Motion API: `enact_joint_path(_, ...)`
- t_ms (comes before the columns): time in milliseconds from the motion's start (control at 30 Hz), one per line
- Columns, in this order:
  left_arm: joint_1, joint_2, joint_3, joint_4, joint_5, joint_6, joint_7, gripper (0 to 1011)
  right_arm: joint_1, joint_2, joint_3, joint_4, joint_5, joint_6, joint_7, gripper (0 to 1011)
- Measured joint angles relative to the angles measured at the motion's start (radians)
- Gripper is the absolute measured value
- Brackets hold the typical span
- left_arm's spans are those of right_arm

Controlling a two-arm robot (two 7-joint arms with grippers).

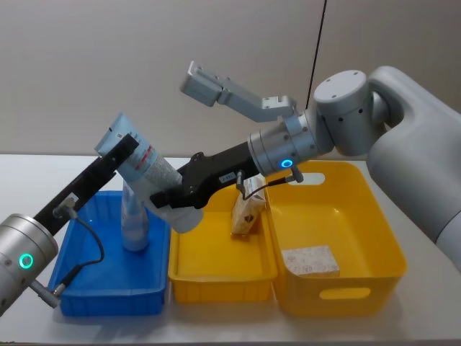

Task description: Bimanual collaborative sorting of washing and personal care products

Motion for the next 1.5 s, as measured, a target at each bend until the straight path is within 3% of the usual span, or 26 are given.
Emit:
enact_joint_path(233,0.000,0.000,0.000,0.000,0.000,0.000,0.000,857,-0.004,0.007,0.002,-0.009,0.003,0.007,-0.007,168)
enact_joint_path(433,0.000,0.000,-0.001,0.000,0.000,0.000,0.000,1001,-0.021,0.036,0.017,-0.043,0.008,0.035,-0.038,167)
enact_joint_path(667,0.000,0.000,-0.002,0.000,0.000,0.000,0.000,1001,-0.047,0.091,0.040,-0.103,0.015,0.084,-0.083,167)
enact_joint_path(1100,0.000,0.000,-0.002,0.000,0.001,0.000,0.000,1001,-0.077,0.227,0.081,-0.223,0.015,0.230,-0.170,167)
enact_joint_path(1500,0.000,0.000,-0.002,0.000,0.000,0.000,0.000,1001,-0.086,0.308,0.116,-0.256,0.015,0.365,-0.238,164)
